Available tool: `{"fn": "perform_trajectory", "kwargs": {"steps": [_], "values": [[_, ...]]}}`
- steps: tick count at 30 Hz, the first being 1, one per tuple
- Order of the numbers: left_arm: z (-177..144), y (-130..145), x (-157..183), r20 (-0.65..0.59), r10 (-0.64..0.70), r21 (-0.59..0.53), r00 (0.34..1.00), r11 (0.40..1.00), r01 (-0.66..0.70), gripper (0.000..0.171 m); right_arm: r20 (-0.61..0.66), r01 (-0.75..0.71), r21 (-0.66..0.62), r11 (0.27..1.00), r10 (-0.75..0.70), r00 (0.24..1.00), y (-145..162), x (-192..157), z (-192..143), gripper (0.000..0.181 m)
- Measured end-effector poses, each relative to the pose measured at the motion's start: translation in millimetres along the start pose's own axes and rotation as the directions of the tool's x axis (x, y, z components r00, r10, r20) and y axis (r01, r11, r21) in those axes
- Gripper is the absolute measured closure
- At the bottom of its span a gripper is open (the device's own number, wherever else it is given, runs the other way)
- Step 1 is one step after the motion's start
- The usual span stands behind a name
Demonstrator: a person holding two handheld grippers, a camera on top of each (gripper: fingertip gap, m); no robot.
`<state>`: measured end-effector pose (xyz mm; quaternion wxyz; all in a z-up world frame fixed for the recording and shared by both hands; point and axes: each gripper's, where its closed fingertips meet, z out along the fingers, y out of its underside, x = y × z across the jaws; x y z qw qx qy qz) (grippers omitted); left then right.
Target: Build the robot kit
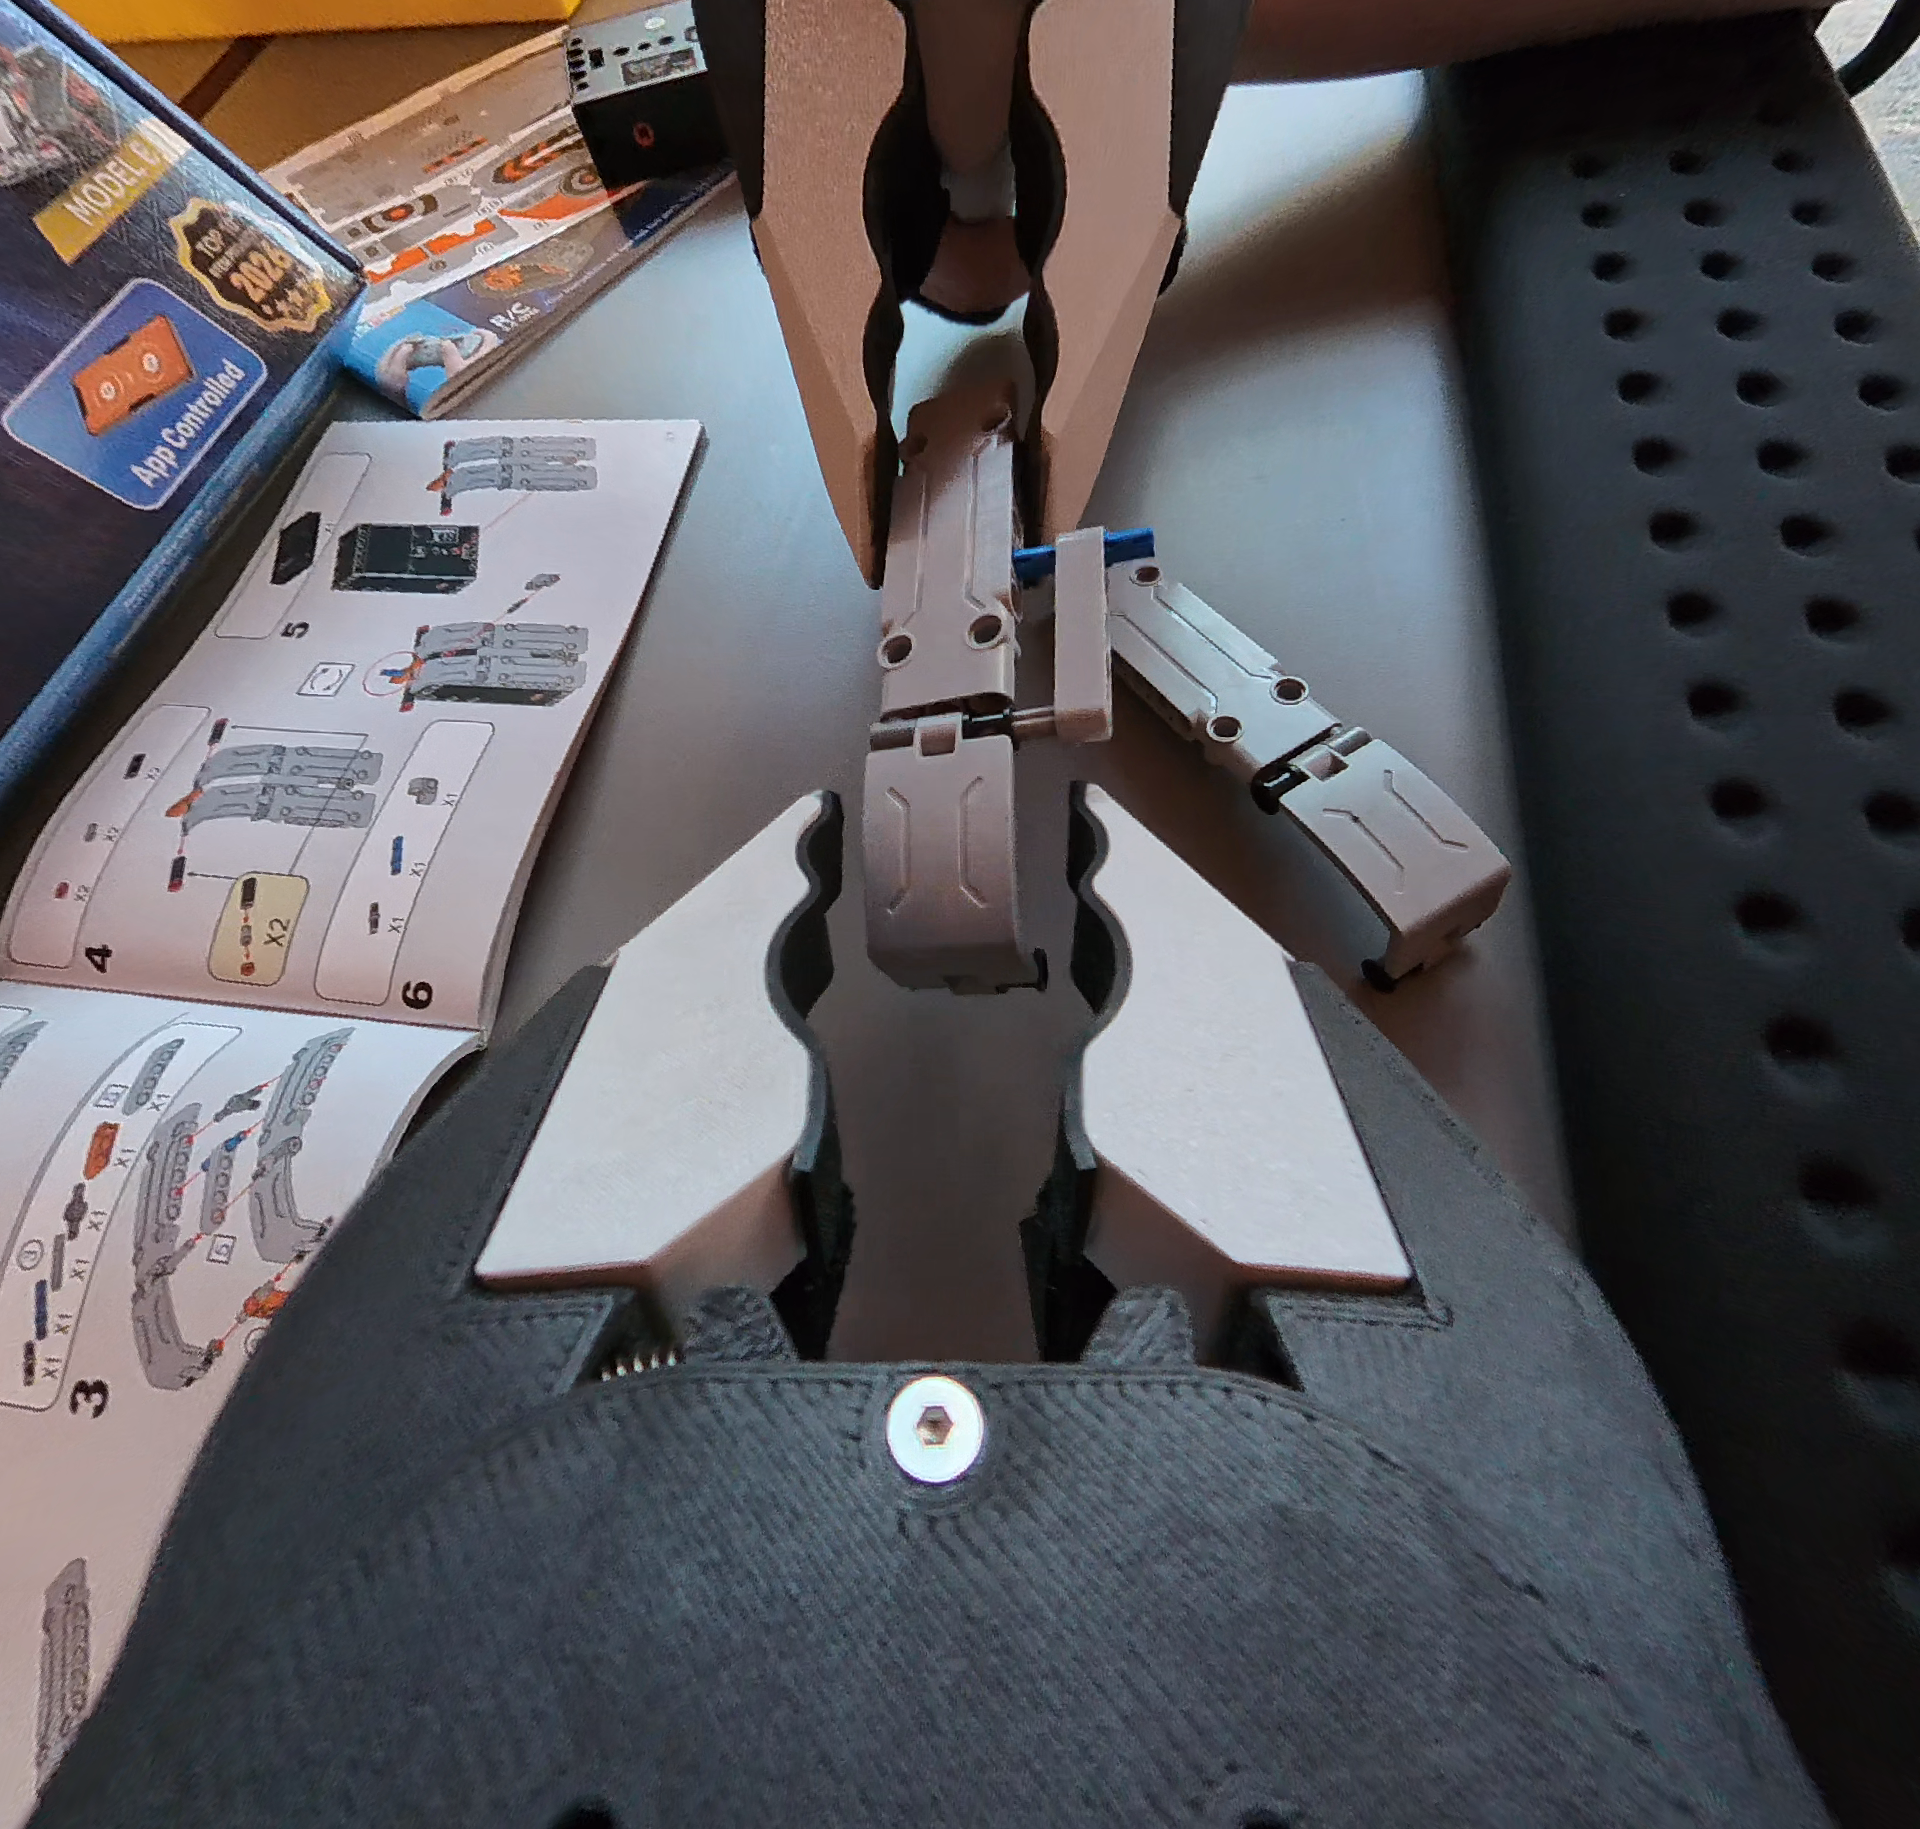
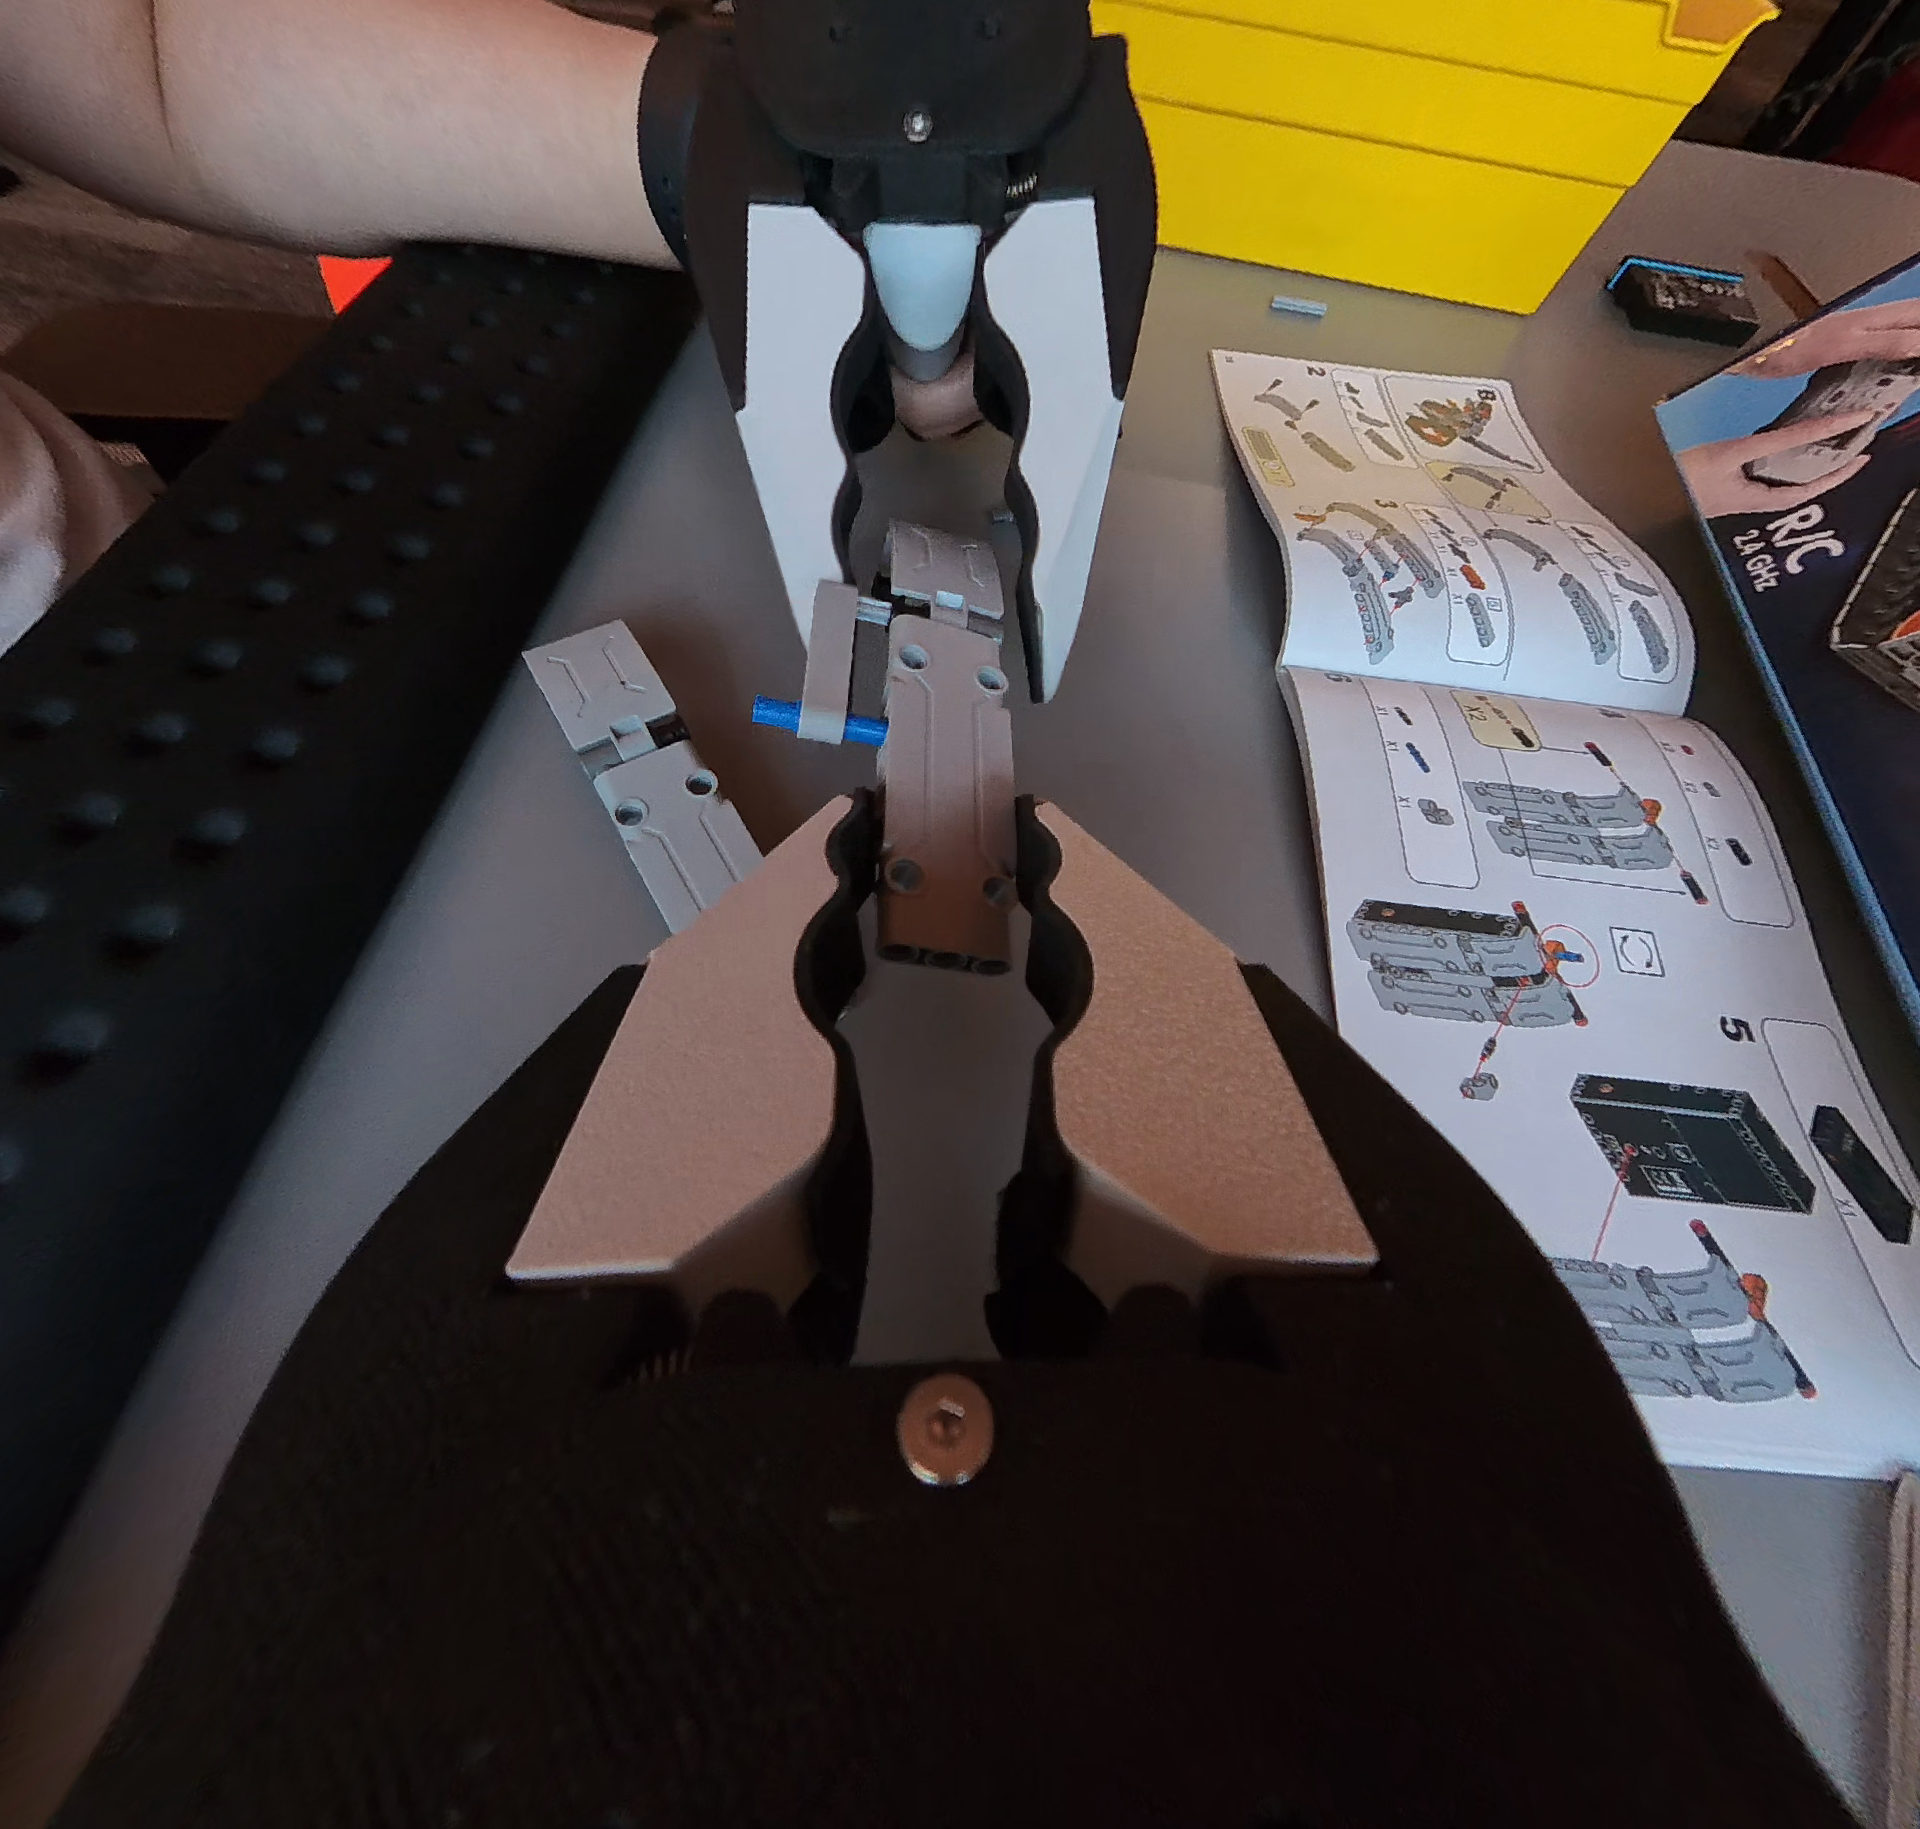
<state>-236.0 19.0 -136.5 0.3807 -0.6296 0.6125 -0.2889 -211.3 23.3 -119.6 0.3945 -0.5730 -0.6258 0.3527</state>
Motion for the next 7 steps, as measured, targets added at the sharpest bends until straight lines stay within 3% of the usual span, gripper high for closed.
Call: {"fn": "perform_trajectory", "kwargs": {"steps": [7], "values": [[-5.2,-5.2,-2.4,0.004,-0.03,0.033,1.0,0.999,0.03,0.12,-0.018,-0.007,0.054,0.999,0.008,1.0,-5.3,5.0,-2.0,0.156]]}}
